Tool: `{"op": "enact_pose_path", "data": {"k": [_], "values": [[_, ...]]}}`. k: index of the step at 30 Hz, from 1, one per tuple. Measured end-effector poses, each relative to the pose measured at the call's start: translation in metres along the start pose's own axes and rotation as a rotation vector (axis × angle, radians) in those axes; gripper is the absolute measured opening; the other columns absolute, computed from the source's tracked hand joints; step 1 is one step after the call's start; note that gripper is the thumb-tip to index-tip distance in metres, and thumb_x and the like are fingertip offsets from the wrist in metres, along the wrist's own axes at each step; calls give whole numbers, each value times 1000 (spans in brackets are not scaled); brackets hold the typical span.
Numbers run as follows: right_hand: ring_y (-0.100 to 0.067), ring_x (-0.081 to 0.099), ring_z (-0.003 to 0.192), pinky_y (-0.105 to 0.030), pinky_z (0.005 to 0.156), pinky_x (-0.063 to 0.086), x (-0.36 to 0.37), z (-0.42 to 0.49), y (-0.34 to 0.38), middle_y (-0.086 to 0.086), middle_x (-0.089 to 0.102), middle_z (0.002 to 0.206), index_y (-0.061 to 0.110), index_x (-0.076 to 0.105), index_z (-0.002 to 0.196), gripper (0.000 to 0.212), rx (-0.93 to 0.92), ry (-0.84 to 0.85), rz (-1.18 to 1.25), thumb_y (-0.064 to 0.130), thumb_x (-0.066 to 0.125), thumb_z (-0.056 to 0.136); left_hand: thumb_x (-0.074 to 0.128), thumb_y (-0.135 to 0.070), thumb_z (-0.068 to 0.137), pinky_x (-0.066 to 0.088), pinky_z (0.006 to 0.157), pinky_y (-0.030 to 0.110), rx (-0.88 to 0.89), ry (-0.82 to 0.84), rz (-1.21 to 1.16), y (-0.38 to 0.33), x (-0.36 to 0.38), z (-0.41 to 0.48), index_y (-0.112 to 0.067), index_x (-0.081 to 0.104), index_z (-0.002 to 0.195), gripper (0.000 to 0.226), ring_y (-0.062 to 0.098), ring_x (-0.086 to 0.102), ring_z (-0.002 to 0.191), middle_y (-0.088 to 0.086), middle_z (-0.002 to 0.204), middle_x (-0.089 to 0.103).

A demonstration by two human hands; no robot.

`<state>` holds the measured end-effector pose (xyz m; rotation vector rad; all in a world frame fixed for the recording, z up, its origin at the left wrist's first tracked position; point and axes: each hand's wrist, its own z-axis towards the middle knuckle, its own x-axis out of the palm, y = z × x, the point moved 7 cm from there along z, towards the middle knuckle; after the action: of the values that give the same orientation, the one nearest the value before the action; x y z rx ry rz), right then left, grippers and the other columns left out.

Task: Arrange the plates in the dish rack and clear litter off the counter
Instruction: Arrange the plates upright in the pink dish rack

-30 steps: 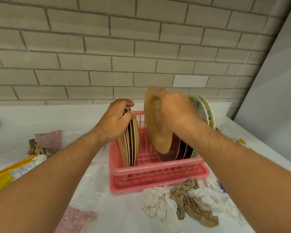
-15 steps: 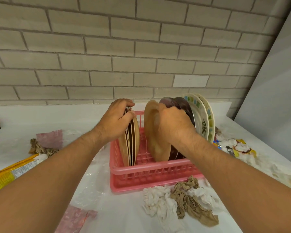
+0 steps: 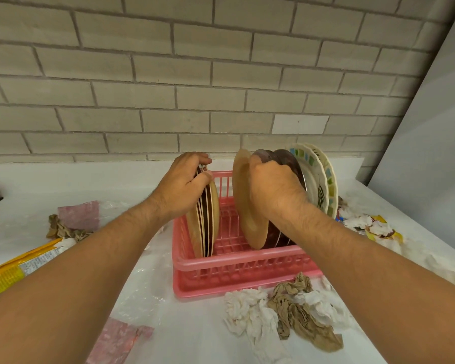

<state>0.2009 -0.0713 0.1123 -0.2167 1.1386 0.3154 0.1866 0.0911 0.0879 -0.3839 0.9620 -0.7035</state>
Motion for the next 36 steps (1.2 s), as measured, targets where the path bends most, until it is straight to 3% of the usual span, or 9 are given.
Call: {"op": "enact_pose_path", "data": {"k": [4, 6, 10, 12, 16, 25, 28, 32, 36], "values": [[-16, 36, 52, -28, 46, 32, 10, -1, -4, -1, 39, 64, 6, 42, 126, 42, 27, 90, 13, 1, 53, 86, 47, -25, 94, 25, 93, 14, -5, 3, -7, 2, 2, 0, -23, 52, 121, 28, -3, 36, 116, -17, 123, 45], [-15, 37, 53, -30, 51, 36, 8, 2, -6, 0, 36, 63, 7, 43, 125, 41, 50, 124, 8, 1, 54, 86, 47, -25, 93, 24, 92, 11, -7, 7, -18, 3, 2, 1, -24, 52, 121, 29, -4, 35, 117, -17, 125, 46], [-26, 60, 75, -32, 53, 41, 0, 2, -12, -9, 61, 90, 7, 45, 128, 46, 65, 204, -32, 2, 63, 85, 46, -24, 93, 25, 92, 12, -4, 9, -18, 3, 3, 1, -23, 52, 122, 30, -4, 35, 118, -15, 126, 46], [-27, 63, 84, -30, 50, 38, -3, -2, -17, -10, 63, 99, 11, 39, 136, 56, 80, 210, -48, 7, 65, 87, 46, -25, 93, 26, 94, 15, -11, 7, -10, 3, 3, 1, -23, 52, 122, 30, -2, 36, 118, -14, 127, 46], [-28, 62, 94, -35, 64, 48, -6, -8, -24, -11, 61, 108, 14, 31, 143, 61, 118, 252, -57, 11, 62, 90, 46, -24, 94, 26, 95, 17, -27, 12, -11, 2, 2, 0, -22, 53, 122, 30, -1, 36, 118, -12, 128, 47], [-21, 55, 84, -33, 63, 45, -21, -11, -20, -5, 56, 104, 13, 44, 131, 41, 49, 101, -34, 19, 54, 92, 42, -20, 94, 22, 93, 7, -24, 8, -56, 3, 3, 0, -22, 56, 122, 32, -4, 35, 120, -12, 130, 48], [-17, 54, 80, -34, 65, 53, -25, -11, -10, 2, 50, 93, 19, 52, 124, 38, -9, 16, 87, 41, 51, 93, 38, -27, 89, 20, 96, 8, -5, 16, -21, 4, 3, 1, -22, 58, 125, 41, -3, 33, 122, -12, 130, 47], [-15, 61, 85, -27, 65, 51, -3, -14, 7, -5, 58, 112, 25, 59, 122, 43, 5, 101, 363, 54, 47, 92, 38, -24, 91, 19, 103, 15, -14, 24, -5, 5, 3, 1, -24, 59, 127, 41, 2, 33, 126, -9, 131, 46], [-7, 58, 61, -25, 54, 46, 15, -23, 23, 7, 59, 73, 22, 58, 126, 49, 14, 160, 651, 56, 48, 92, 34, -28, 86, 19, 104, 13, -41, 31, -56, 7, 2, 0, -25, 60, 126, 48, 0, 32, 126, -12, 128, 44]]}}
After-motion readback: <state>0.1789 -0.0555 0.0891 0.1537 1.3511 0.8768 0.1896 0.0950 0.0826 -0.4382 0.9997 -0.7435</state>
